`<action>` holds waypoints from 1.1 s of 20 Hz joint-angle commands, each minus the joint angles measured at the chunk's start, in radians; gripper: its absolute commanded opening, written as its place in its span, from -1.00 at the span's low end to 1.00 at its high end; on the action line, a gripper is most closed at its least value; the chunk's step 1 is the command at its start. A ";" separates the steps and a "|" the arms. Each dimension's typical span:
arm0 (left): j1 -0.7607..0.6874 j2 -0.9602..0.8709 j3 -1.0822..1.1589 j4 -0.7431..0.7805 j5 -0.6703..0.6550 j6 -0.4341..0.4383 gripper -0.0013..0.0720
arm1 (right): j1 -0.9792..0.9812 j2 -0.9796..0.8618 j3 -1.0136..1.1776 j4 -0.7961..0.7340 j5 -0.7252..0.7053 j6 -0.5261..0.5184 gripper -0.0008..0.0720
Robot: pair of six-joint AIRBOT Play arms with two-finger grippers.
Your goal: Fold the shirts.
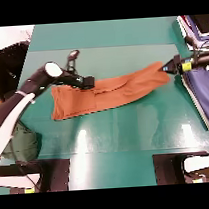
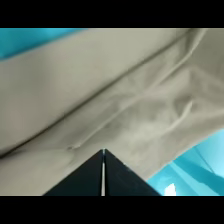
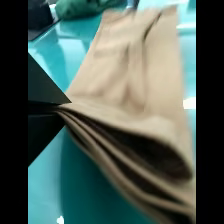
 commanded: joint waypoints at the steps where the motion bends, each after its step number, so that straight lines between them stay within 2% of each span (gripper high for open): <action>1: -0.090 -0.161 0.118 -0.006 -0.017 -0.009 -0.90 | 0.084 0.091 0.113 0.081 0.000 0.026 -0.93; 6: -0.132 -0.293 0.245 -0.006 -0.045 -0.035 -0.90 | 0.275 0.122 0.259 0.080 -0.029 0.063 -0.93; 11: -0.131 -0.296 0.251 0.002 0.000 -0.034 -0.90 | 0.416 0.113 0.293 0.077 -0.068 0.062 -0.93; 13: -0.111 -0.286 0.267 0.010 -0.036 -0.034 -0.90 | 0.457 0.099 0.293 0.080 -0.082 0.061 -0.93; 15: -0.053 -0.241 0.290 0.033 -0.097 -0.034 -0.90 | 0.500 0.079 0.293 0.080 -0.105 0.060 -0.93; 18: 0.079 -0.098 0.290 0.170 -0.143 -0.037 -0.90 | 0.603 0.039 0.294 0.082 -0.171 0.042 -0.92; 22: 0.304 0.115 0.290 0.309 -0.198 -0.034 -0.90 | 0.809 -0.064 0.295 0.082 -0.370 0.015 -0.92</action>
